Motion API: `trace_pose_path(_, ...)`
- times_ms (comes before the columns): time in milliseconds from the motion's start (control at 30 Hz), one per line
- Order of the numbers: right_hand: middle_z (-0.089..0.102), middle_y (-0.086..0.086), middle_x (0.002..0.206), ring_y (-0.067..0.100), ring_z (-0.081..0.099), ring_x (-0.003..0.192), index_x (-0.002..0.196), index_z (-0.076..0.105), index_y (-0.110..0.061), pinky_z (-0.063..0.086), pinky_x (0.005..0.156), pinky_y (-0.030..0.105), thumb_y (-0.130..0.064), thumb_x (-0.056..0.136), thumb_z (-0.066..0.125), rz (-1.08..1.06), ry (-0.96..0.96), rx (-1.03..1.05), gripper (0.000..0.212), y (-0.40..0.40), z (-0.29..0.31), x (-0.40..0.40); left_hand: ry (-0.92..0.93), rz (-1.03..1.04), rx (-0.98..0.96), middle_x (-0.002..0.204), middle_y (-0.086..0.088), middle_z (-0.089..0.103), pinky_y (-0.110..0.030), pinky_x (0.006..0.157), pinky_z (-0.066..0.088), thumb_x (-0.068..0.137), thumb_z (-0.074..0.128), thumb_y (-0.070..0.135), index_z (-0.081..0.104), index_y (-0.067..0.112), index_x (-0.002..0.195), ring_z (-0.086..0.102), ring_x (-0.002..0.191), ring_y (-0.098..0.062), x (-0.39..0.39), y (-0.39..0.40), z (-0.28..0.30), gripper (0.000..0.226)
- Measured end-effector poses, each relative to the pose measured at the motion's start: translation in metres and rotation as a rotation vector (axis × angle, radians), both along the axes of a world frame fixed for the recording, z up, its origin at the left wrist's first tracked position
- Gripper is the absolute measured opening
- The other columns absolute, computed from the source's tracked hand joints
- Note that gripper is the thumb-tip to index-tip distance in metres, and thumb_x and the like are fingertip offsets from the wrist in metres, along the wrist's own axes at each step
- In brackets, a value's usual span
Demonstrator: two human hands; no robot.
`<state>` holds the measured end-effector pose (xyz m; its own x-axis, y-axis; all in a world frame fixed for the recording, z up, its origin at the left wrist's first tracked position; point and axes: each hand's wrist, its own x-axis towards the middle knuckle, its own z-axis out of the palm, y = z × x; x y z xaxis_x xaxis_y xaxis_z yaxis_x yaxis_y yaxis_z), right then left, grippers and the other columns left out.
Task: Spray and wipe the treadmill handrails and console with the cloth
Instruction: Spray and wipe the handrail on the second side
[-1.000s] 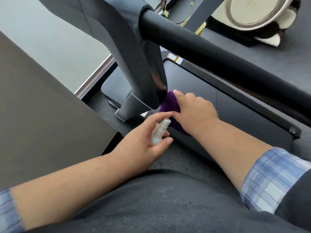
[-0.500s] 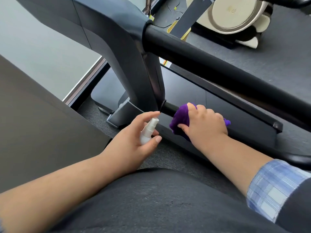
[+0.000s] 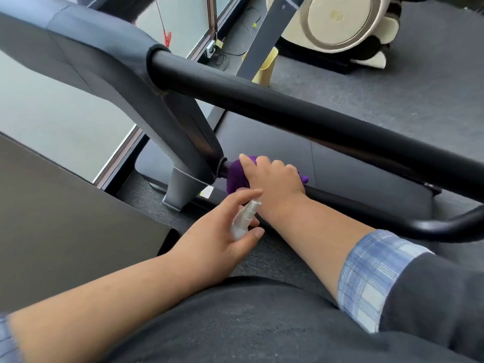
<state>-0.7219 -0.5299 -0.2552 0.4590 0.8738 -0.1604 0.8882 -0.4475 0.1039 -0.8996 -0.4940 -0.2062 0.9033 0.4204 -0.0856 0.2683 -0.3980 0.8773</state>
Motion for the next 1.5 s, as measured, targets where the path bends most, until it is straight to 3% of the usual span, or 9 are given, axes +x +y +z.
trace_pose_path(100,0.053,0.006,0.131,0.033,0.058,0.109,0.154,0.021,-0.028,0.044,0.082,0.044,-0.052,0.09,0.027,-0.033,0.023,0.005,0.069,-0.036,0.011,0.013,-0.006,0.024,0.011,0.108,0.034,0.058,-0.005,0.079,0.041,0.091,0.069,0.031,0.039,0.063,0.129,0.061,0.101,0.005,0.008,-0.021,0.003,0.058)
trace_pose_path(233,0.054,0.003,0.13,0.031,0.059,0.109,0.153,0.025,-0.029,0.044,0.082,0.043,-0.068,0.09,0.049,-0.067,0.011,0.013,0.078,-0.087,0.016,0.034,-0.033,0.06,0.005,0.104,0.024,0.061,-0.005,0.076,0.042,0.086,0.066,0.039,0.038,0.067,0.127,0.063,0.092,0.002,0.018,-0.052,0.005,0.057)
trace_pose_path(567,0.056,0.006,0.125,0.033,0.06,0.105,0.154,0.023,-0.03,0.045,0.079,0.043,-0.065,0.093,0.048,-0.055,-0.066,-0.046,0.076,-0.201,0.039,0.082,-0.019,0.106,0.043,0.1,0.022,0.064,-0.006,0.074,0.042,0.084,0.064,0.043,0.036,0.071,0.123,0.064,0.088,-0.002,0.046,-0.136,0.002,0.055)
trace_pose_path(767,0.053,0.009,0.129,0.035,0.058,0.113,0.155,0.02,-0.02,0.039,0.077,0.04,-0.045,0.099,0.052,0.001,-0.106,-0.145,0.069,-0.209,0.06,0.086,-0.03,0.156,0.069,0.1,0.021,0.063,-0.006,0.076,0.041,0.086,0.064,0.041,0.036,0.068,0.125,0.064,0.09,-0.001,0.053,-0.166,0.011,0.055)
trace_pose_path(900,0.051,0.011,0.134,0.037,0.054,0.12,0.155,0.018,-0.013,0.032,0.077,0.039,-0.036,0.09,0.068,-0.007,-0.112,-0.309,0.085,-0.202,0.069,0.085,-0.028,0.223,0.083,0.101,0.02,0.063,-0.006,0.075,0.041,0.086,0.063,0.043,0.036,0.069,0.125,0.064,0.091,-0.003,0.052,-0.178,0.011,0.054)
trace_pose_path(967,0.049,0.012,0.138,0.037,0.053,0.122,0.157,0.012,-0.013,0.031,0.077,0.04,-0.039,0.09,0.067,-0.006,-0.11,-0.331,0.09,-0.202,0.069,0.087,-0.03,0.248,0.089,0.101,0.02,0.063,-0.006,0.076,0.042,0.087,0.064,0.043,0.036,0.07,0.125,0.064,0.092,-0.004,0.052,-0.182,0.01,0.055)
trace_pose_path(1100,0.046,0.015,0.136,0.036,0.058,0.112,0.159,0.0,-0.017,0.038,0.075,0.039,-0.047,0.101,0.047,0.048,-0.147,-0.245,0.081,-0.208,0.055,0.084,-0.025,0.285,0.1,0.102,0.02,0.063,-0.007,0.078,0.043,0.087,0.064,0.047,0.035,0.07,0.125,0.065,0.095,-0.004,0.05,-0.184,0.01,0.054)
trace_pose_path(1267,0.048,0.016,0.129,0.034,0.061,0.1,0.158,0.006,-0.01,0.037,0.067,0.038,-0.044,0.102,0.046,0.073,-0.197,-0.178,0.077,-0.201,0.033,0.08,-0.006,0.345,0.081,0.1,0.018,0.065,-0.008,0.073,0.044,0.084,0.06,0.053,0.037,0.066,0.128,0.065,0.086,-0.007,0.039,-0.177,0.006,0.052)
trace_pose_path(1500,0.053,0.01,0.127,0.029,0.062,0.096,0.156,0.014,-0.012,0.034,0.066,0.037,-0.065,0.095,0.042,0.071,-0.225,-0.089,0.085,-0.175,0.018,0.073,0.015,0.366,0.062,0.099,0.017,0.065,-0.005,0.073,0.043,0.084,0.061,0.05,0.036,0.068,0.126,0.064,0.085,-0.007,0.024,-0.155,-0.001,0.053)
